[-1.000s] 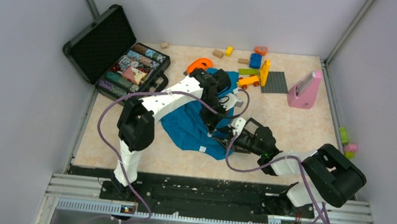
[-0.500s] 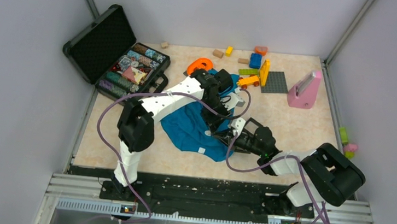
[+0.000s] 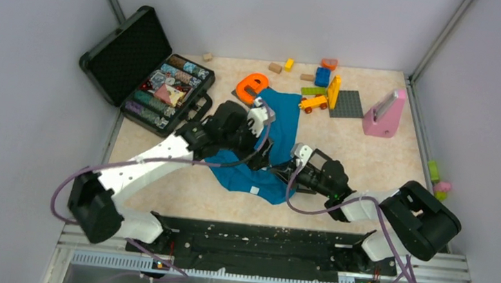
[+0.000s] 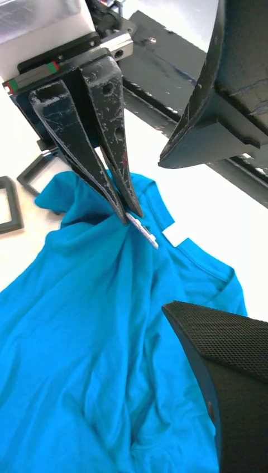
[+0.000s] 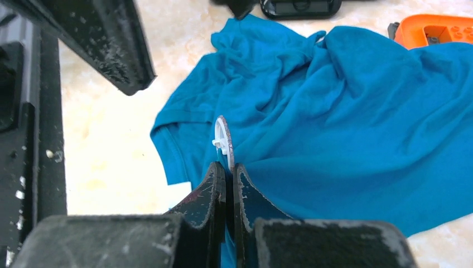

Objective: Remove the brooch from the garment

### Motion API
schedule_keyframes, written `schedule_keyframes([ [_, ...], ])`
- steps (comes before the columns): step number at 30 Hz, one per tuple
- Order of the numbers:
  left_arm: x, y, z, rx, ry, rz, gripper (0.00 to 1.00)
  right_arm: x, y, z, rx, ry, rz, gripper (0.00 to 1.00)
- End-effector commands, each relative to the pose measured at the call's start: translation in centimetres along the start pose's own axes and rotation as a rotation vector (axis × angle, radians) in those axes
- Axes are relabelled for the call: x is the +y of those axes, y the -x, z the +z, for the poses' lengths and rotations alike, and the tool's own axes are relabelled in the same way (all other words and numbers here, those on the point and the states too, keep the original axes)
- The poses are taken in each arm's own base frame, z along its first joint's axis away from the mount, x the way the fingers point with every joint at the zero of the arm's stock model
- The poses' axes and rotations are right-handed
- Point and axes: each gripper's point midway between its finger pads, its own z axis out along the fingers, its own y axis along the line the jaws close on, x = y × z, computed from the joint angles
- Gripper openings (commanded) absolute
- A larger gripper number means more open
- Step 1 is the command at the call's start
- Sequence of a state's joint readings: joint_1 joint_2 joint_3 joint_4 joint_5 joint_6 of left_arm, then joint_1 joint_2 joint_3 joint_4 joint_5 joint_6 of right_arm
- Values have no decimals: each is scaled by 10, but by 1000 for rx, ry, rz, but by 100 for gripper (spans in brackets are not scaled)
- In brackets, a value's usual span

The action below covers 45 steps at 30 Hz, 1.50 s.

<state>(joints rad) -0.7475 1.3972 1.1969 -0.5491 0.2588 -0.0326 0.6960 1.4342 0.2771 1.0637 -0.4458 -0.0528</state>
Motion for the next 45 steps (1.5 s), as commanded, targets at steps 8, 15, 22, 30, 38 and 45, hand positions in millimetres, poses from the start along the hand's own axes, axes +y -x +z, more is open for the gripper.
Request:
schedule_keyframes([
  [8, 3, 23, -37, -660, -105, -139, 91, -5, 104, -1, -410, 8, 291, 0],
  [15, 4, 28, -59, -812, -234, -146, 89, -8, 138, -3, -530, 30, 362, 0],
  [22, -11, 34, -63, -820, -381, -59, 74, -8, 151, -3, -553, 40, 369, 0],
  [30, -18, 46, -63, -817, -472, -32, 47, -4, 155, -8, -569, 52, 386, 0],
  [38, -13, 51, -54, -728, -499, -12, 0, -2, 148, -10, -525, 45, 368, 17],
  [45, -17, 42, -45, -605, -535, 31, 0, -4, 130, -11, -366, -3, 256, 64],
])
